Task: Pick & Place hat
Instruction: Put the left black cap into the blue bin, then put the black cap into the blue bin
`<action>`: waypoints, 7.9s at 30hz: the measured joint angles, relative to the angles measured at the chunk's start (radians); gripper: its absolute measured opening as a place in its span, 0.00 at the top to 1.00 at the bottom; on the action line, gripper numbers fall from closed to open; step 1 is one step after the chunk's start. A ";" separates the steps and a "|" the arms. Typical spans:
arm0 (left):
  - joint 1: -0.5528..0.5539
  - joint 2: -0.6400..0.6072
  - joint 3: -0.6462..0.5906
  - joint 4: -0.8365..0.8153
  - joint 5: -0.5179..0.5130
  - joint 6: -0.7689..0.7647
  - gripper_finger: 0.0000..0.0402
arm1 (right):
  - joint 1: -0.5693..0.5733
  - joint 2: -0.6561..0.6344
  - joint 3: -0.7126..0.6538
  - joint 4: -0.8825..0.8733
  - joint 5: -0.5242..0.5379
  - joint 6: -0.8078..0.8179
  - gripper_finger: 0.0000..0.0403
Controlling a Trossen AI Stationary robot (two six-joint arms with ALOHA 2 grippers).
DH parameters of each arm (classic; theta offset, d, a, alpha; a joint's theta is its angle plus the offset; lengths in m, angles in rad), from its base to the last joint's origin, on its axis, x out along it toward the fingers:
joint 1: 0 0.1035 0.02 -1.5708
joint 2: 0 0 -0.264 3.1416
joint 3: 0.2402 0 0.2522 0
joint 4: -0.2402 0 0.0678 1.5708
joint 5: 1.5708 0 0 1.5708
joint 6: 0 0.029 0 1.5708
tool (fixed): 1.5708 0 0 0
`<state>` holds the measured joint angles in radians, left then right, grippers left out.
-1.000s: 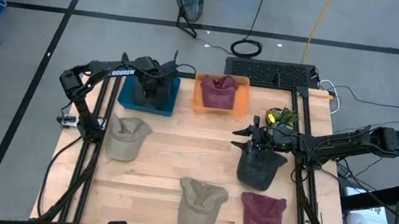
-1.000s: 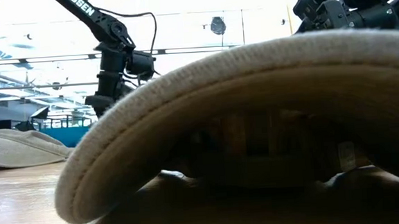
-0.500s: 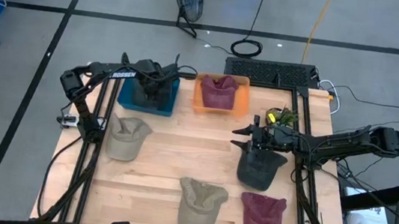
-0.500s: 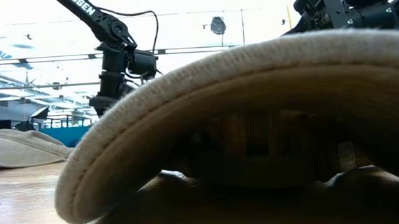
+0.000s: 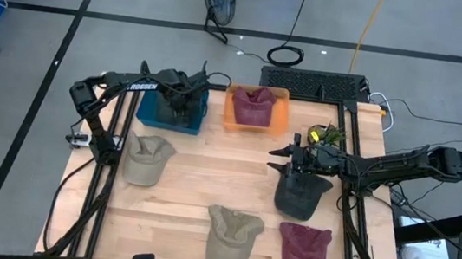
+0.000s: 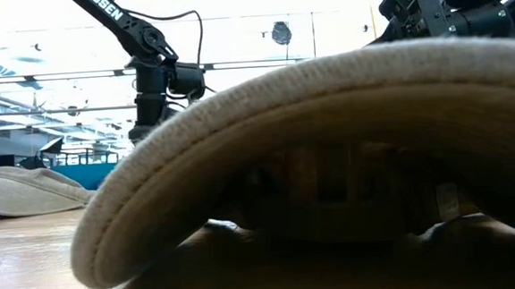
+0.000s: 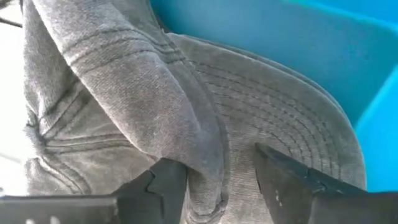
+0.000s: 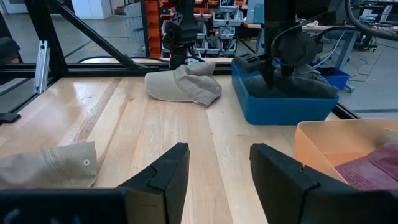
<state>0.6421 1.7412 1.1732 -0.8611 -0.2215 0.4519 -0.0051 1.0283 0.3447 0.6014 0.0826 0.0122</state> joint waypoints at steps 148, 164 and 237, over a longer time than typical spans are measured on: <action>-0.631 -0.446 -0.516 1.071 0.211 -0.638 0.48 | 0.409 -0.059 0.232 -1.288 0.018 0.788 0.43; -0.630 -0.446 -0.516 1.073 0.211 -0.635 0.48 | 0.413 -0.005 0.232 -1.362 0.047 0.778 0.60; -0.672 -0.687 -0.515 0.829 0.117 -0.565 0.48 | 0.024 0.715 1.053 -1.062 0.057 -0.124 0.49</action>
<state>-0.0296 1.0547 0.6579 -0.0321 -0.1047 -0.1135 0.0193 1.7435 1.3975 -0.4604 0.1392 -0.1121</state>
